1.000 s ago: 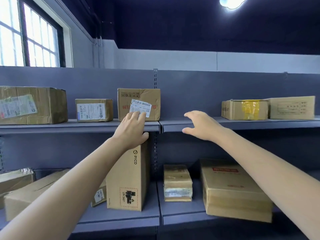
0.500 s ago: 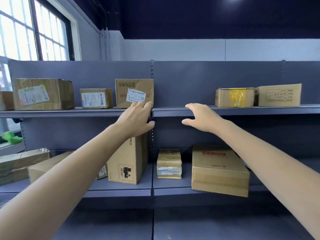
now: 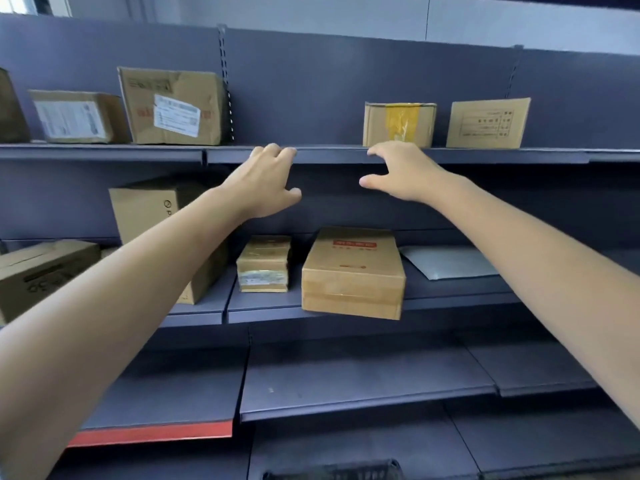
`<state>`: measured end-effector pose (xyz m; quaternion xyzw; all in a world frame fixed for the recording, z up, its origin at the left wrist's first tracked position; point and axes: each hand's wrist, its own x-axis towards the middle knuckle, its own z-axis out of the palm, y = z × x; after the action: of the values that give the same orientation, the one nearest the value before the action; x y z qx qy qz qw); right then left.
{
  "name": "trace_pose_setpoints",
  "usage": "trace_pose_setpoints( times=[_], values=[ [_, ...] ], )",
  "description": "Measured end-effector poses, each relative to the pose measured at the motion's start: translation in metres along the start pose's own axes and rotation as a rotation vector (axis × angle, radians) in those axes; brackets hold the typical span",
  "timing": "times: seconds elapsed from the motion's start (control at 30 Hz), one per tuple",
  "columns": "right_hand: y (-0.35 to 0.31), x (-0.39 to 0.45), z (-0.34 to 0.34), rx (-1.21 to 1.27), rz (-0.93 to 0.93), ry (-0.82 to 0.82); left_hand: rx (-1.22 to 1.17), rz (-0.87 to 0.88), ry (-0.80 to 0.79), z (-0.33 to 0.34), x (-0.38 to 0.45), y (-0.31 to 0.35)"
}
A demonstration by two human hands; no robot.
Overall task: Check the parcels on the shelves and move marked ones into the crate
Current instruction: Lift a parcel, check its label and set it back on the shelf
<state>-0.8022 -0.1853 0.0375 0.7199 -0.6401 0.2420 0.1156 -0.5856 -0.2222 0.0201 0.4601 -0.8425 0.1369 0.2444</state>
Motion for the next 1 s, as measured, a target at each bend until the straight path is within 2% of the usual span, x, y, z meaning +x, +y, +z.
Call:
trace_pose_setpoints(
  times=[0.23, 0.43, 0.77, 1.0],
  values=[
    [0.022, 0.018, 0.016, -0.009, -0.003, 0.003, -0.002, 0.074, 0.011, 0.021, 0.039, 0.005],
    [0.044, 0.036, 0.032, -0.053, 0.065, -0.048, -0.075, 0.123, 0.034, 0.04, 0.081, 0.002],
    [0.109, 0.049, 0.009, -0.094, 0.102, -0.006, -0.131, 0.126, 0.017, 0.071, 0.132, 0.038],
    [0.166, 0.067, 0.002, -0.04, 0.025, 0.027, -0.075, 0.064, 0.03, 0.085, 0.165, 0.076]
  ],
)
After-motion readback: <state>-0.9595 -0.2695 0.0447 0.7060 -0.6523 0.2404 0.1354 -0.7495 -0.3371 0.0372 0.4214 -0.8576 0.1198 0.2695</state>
